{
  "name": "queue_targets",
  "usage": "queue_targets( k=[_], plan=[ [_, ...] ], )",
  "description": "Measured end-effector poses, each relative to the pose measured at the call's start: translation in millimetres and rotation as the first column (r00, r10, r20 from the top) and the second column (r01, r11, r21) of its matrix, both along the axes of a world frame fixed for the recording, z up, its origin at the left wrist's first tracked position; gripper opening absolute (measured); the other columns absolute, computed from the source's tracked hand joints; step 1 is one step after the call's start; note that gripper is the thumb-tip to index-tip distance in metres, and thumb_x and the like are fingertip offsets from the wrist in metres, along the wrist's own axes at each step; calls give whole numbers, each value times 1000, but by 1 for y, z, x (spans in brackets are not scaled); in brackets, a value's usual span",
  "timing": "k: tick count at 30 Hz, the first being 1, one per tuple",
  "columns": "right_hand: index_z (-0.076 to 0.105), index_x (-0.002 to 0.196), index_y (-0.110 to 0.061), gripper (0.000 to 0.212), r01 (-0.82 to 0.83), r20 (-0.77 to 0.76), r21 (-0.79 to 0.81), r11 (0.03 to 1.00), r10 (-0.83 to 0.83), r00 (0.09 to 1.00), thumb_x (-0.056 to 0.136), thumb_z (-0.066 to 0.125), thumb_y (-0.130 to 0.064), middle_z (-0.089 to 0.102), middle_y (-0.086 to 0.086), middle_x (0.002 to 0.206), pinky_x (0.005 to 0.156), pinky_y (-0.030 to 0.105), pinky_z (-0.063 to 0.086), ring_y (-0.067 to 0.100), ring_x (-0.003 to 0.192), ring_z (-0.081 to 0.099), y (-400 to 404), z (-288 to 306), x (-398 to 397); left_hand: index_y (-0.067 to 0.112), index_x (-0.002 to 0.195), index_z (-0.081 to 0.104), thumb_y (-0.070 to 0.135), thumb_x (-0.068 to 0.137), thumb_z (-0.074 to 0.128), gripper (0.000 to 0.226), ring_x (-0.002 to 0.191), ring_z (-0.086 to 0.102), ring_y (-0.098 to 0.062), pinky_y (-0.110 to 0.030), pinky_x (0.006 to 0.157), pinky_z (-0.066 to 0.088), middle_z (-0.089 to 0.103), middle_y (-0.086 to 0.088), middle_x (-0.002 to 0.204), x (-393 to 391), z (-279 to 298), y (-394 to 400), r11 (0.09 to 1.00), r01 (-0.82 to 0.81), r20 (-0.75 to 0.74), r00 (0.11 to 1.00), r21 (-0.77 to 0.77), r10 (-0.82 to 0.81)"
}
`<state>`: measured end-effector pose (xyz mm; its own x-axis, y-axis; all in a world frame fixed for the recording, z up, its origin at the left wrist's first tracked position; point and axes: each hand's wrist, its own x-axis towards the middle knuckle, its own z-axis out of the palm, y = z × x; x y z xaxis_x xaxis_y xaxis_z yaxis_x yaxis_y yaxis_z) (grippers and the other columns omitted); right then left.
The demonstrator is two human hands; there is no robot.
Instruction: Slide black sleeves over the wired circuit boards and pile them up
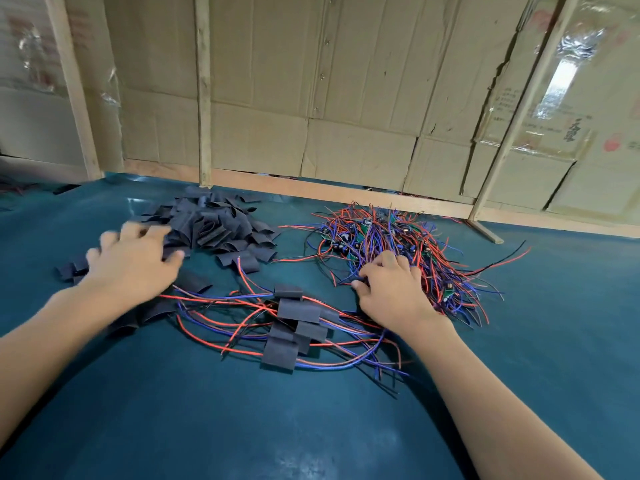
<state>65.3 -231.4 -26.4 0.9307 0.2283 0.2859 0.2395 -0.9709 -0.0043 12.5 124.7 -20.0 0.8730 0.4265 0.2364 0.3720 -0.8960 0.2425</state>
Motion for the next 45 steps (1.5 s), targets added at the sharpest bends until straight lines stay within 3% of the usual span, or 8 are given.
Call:
queue_targets(
  k=[7,13,20,27,29,33,39,45],
  plan=[
    [74,85,-14,32,-26,175,-3,1000,26,984,96,56,-39,64,3,96,95,40,36,29,106,52,2,9,-5,29,129,59,41,93,58,38,125,39,-42,-50,103,35,48,-13,133,5,-4,3,1000,5,-11,1000,28,-5],
    [37,50,-17,56,-252,338,255,934,158,928,96,62,-38,42,-2,54,57,35,39,28,59,45,-3,26,-23,28,128,56,63,89,51,53,123,44,-46,-49,102,37,51,-19,132,2,-1,7,998,-70,-54,996,-3,70],
    [22,49,-18,66,-560,418,555,616,376,827,95,58,-48,19,0,45,47,28,18,14,47,19,-25,39,-36,18,117,66,16,83,64,34,108,58,-40,-42,90,47,64,-15,118,-2,8,6,991,113,164,981,-73,-100],
    [52,55,-17,52,-256,312,378,890,138,940,94,63,-49,47,-5,54,59,36,41,25,58,47,-44,35,-16,17,105,66,37,92,57,25,96,58,-36,-38,81,49,68,-14,106,2,2,12,990,71,29,997,121,-75],
    [73,101,-25,33,-291,227,301,908,228,947,96,56,-52,66,-2,91,82,36,50,21,87,61,-27,25,-14,24,105,64,50,95,50,32,105,58,-37,-39,79,45,66,-11,111,2,1,11,987,48,-16,999,150,-46],
    [48,147,-30,50,-208,12,116,971,208,978,103,42,-52,61,9,118,105,43,41,32,117,52,-1,8,3,30,108,65,44,94,58,21,102,60,-38,-37,76,40,65,-11,108,1,4,11,999,10,13,1000,49,-10],
    [66,122,-33,34,-170,70,-23,985,171,983,96,52,-51,69,-6,118,99,42,33,25,115,49,-5,6,3,29,124,56,46,96,54,32,105,60,-34,-39,77,31,67,-8,111,-6,11,7,995,13,33,999,101,-16],
    [70,81,-22,22,-128,110,318,939,98,989,87,73,-43,70,-7,77,89,38,49,20,83,65,-13,13,0,17,137,50,35,98,53,43,100,59,-43,-51,84,47,66,-19,107,-14,22,-12,969,219,257,936,112,-241]
  ],
)
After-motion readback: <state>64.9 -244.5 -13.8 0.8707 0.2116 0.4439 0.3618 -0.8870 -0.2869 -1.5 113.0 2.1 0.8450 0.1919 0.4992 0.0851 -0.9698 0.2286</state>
